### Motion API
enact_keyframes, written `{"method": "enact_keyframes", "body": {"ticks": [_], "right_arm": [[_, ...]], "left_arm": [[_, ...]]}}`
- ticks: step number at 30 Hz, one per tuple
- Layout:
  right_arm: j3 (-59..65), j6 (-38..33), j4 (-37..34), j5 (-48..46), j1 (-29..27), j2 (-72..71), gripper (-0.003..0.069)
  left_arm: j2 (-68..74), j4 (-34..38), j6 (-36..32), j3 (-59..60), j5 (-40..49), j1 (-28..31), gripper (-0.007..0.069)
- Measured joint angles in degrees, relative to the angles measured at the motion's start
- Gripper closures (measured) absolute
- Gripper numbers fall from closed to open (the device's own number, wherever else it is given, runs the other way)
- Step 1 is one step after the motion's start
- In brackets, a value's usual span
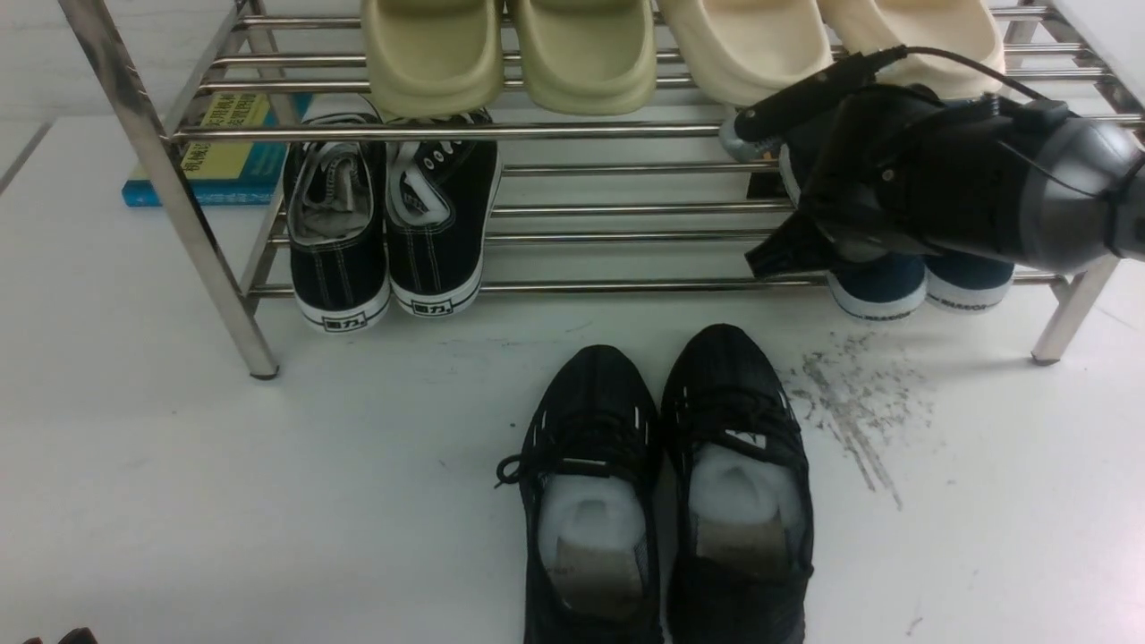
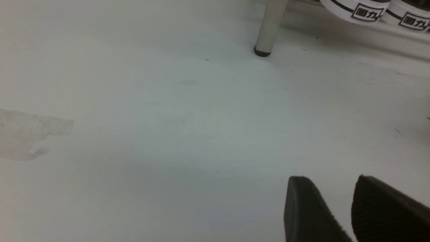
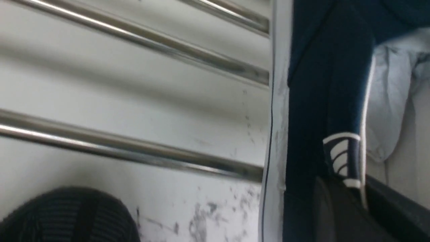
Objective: Take the shoes off the shelf with your hand on the white table.
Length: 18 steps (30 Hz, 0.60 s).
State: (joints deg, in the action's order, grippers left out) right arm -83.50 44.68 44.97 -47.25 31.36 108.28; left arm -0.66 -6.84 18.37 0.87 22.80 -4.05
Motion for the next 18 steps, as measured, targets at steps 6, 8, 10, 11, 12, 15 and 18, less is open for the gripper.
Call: {"method": "enact_keyframes", "body": {"ticks": [6, 8, 10, 11, 12, 15, 18], "right_arm": [[0.2, -4.6, -5.0, -3.2, 0.9, -4.4, 0.0603], [0.2, -6.5, -7.2, -4.2, 0.9, -5.2, 0.0603], [0.2, -8.6, -10.0, -5.5, 1.0, -6.2, 0.0603], [0.2, -9.4, -10.9, -6.3, 1.1, -6.5, 0.0603], [0.2, -10.4, -11.9, -7.0, 1.1, -6.8, 0.0603], [0.2, -13.1, -15.9, -9.2, 1.2, -8.5, 0.0603], [0.2, -15.4, -19.2, -10.9, 1.3, -10.1, 0.0603]], "left_arm": [[0.0, 0.0, 0.0, 0.0, 0.0, 0.0, 0.0382], [0.0, 0.0, 0.0, 0.0, 0.0, 0.0, 0.0382], [0.0, 0.0, 0.0, 0.0, 0.0, 0.0, 0.0382], [0.0, 0.0, 0.0, 0.0, 0.0, 0.0, 0.0382], [0.0, 0.0, 0.0, 0.0, 0.0, 0.0, 0.0382], [0.0, 0.0, 0.0, 0.0, 0.0, 0.0, 0.0382], [0.0, 0.0, 0.0, 0.0, 0.0, 0.0, 0.0382]]}}
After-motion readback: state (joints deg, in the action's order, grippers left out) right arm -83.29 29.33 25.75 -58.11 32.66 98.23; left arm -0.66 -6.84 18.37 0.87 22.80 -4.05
